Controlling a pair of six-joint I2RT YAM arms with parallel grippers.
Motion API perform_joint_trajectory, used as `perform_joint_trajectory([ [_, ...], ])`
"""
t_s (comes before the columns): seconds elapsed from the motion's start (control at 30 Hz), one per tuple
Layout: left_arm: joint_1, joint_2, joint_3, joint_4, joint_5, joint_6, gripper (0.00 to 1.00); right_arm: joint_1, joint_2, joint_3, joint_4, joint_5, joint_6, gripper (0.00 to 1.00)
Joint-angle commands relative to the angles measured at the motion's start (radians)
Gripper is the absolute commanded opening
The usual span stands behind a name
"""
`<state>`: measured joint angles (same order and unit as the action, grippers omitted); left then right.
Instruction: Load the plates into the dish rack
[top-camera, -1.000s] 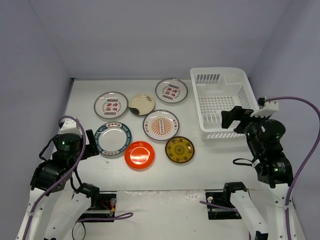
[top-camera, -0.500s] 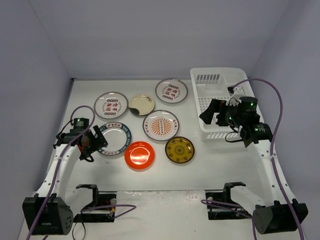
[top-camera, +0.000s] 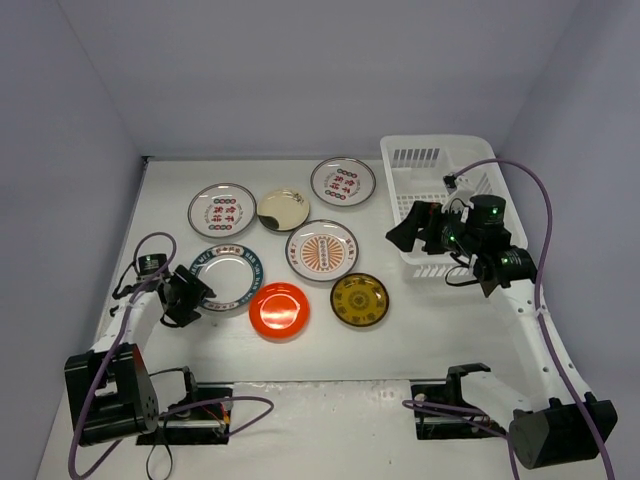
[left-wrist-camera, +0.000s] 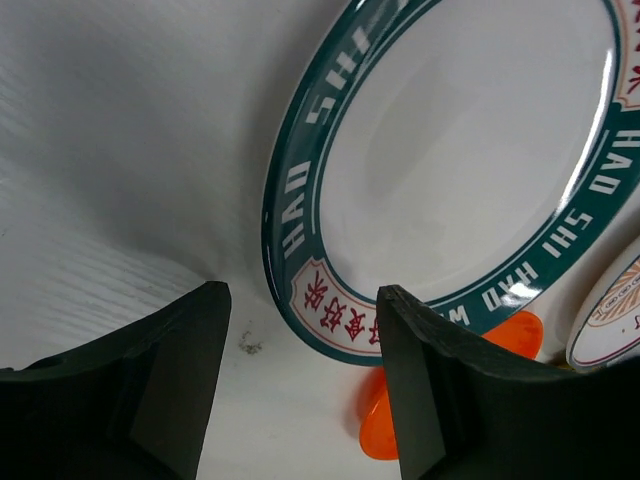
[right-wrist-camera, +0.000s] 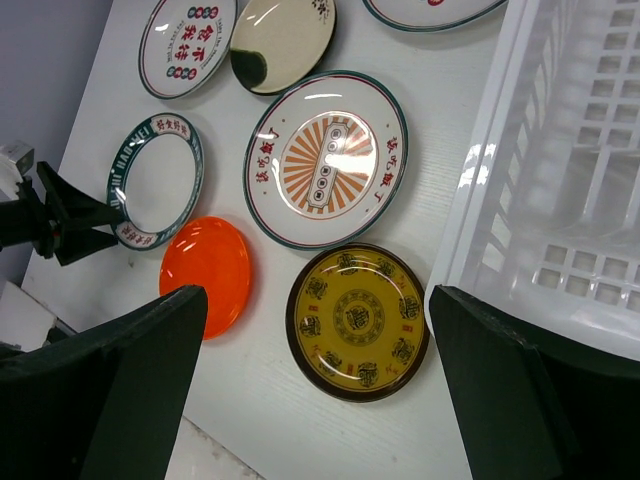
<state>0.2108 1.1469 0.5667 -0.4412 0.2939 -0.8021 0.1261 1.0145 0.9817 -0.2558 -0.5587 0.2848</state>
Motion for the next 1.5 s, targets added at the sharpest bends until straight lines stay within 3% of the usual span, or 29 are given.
perform_joint_trajectory([
  [0.0, 0.007, 0.017, -0.004, 0.150, 0.027, -0.063, 0.59, 0.009, -0.031, -0.009, 0.084, -0.041, 0.013, 1.00],
  [0.23, 0.009, 0.046, -0.071, 0.248, 0.001, -0.083, 0.50, 0.009, -0.051, -0.040, 0.085, -0.040, 0.011, 1.00],
  [0.37, 0.009, 0.051, -0.094, 0.266, 0.004, -0.091, 0.24, 0.010, -0.053, -0.058, 0.095, -0.041, 0.016, 1.00],
  [0.53, 0.009, -0.002, -0.093, 0.220, 0.014, -0.100, 0.00, 0.020, -0.051, -0.063, 0.110, -0.056, 0.017, 1.00],
  [0.73, 0.007, -0.067, -0.010, 0.110, 0.093, -0.092, 0.00, 0.069, -0.004, -0.008, 0.121, -0.067, 0.042, 1.00],
  [1.0, 0.009, -0.118, 0.191, 0.036, 0.258, -0.045, 0.00, 0.236, 0.127, 0.078, 0.231, -0.041, 0.152, 0.96],
  [1.27, -0.031, -0.141, 0.282, 0.220, 0.522, -0.129, 0.00, 0.421, 0.340, 0.219, 0.325, 0.016, 0.252, 0.87],
  [1.47, -0.079, -0.170, 0.314, 0.303, 0.600, -0.151, 0.00, 0.497, 0.463, 0.282, 0.377, 0.060, 0.297, 0.79],
])
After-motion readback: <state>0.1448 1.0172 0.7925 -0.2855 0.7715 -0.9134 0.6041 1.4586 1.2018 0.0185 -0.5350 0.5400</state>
